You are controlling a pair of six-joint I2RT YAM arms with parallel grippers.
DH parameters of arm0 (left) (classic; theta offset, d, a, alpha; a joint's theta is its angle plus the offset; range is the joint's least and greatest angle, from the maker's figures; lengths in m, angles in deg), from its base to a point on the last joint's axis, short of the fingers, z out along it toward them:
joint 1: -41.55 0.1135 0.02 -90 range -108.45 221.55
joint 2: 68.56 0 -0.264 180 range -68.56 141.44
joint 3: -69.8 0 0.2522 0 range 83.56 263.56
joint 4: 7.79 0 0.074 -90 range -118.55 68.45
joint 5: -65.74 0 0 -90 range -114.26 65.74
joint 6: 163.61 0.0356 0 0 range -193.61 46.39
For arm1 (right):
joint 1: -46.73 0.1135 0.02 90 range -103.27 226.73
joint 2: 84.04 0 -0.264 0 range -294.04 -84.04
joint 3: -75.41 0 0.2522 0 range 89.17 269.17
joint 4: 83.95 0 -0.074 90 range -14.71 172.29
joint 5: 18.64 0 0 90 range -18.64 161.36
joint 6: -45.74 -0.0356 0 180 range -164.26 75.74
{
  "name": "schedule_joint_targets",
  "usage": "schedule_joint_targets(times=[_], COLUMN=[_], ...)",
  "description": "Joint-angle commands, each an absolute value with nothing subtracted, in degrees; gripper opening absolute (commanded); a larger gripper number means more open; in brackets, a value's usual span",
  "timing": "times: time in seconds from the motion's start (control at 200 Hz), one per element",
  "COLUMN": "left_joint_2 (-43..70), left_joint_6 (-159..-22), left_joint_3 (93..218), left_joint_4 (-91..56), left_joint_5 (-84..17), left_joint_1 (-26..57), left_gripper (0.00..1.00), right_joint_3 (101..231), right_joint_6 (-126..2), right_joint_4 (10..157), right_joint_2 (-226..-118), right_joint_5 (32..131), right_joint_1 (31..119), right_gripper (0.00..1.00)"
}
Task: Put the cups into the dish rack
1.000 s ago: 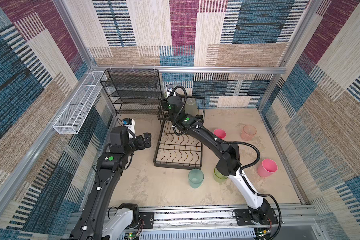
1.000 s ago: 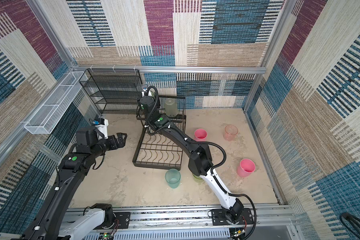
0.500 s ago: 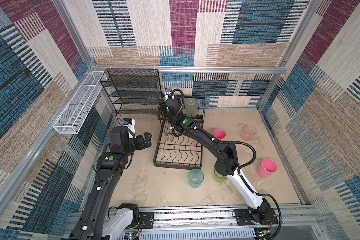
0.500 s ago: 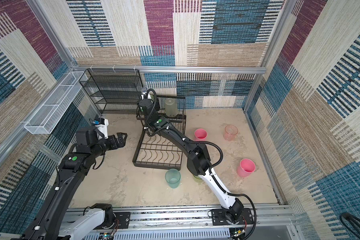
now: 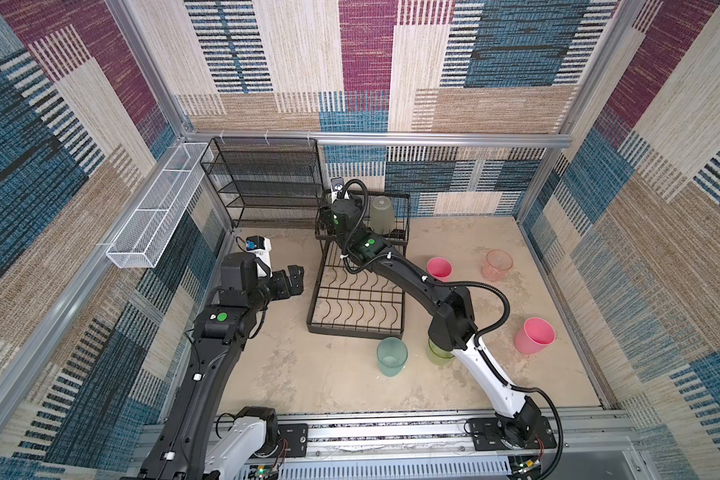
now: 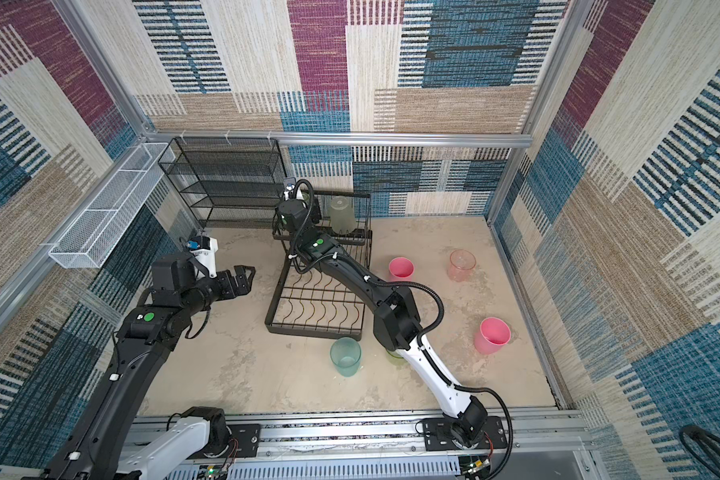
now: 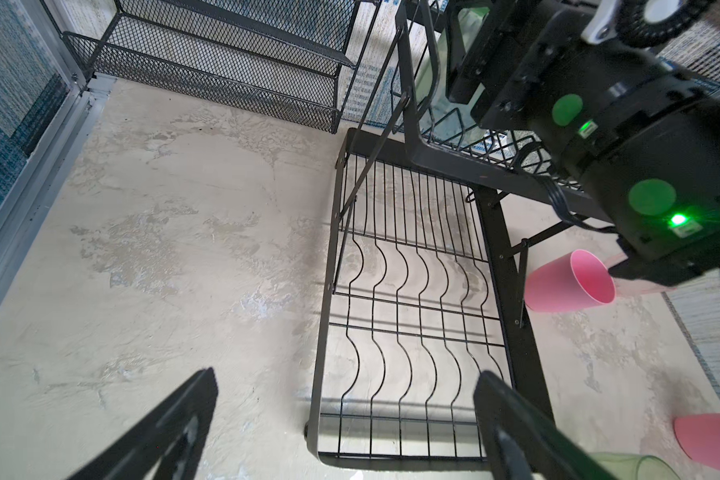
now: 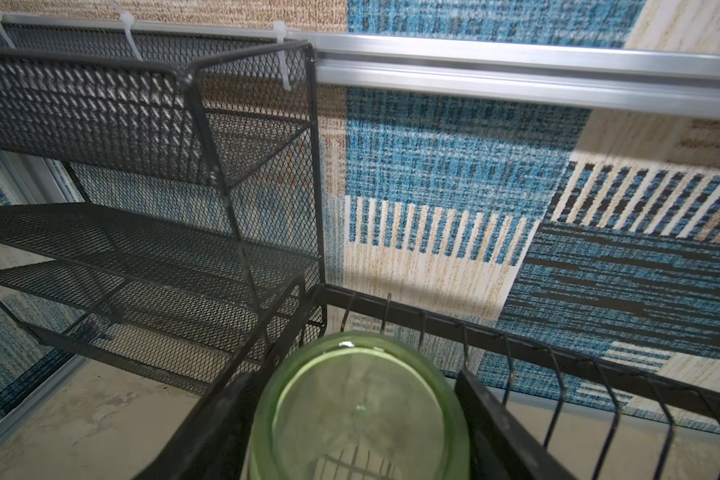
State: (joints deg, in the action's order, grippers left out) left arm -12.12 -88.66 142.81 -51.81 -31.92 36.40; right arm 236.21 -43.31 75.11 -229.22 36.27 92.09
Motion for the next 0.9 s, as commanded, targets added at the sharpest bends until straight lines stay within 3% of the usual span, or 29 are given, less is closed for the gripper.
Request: schedule_joint_targets(times=[0.0, 0.746, 0.896], left_joint_2=[-12.0, -12.3, -12.3], left_joint_6=[-89.8, -89.8, -89.7], left_joint_3=[142.6, 142.5, 142.5], left_joint_4=[-50.6, -50.3, -50.4], left_joint_5=[-32.0, -32.3, -32.3], left_joint_1=[36.4, 36.4, 36.5], left_gripper=[1.0, 1.0, 1.0], right_joint_3=[236.5, 236.6, 236.7], right_joint_6=[-44.6, -42.8, -42.2], right_joint_4=[75.4, 76.5, 77.3], right_joint_2=[-229.4, -227.0, -226.3], right_joint_5=[36.4, 38.4, 38.4], right_joint_1=[92.0, 92.1, 92.1], right_gripper=[0.77, 1.0, 1.0])
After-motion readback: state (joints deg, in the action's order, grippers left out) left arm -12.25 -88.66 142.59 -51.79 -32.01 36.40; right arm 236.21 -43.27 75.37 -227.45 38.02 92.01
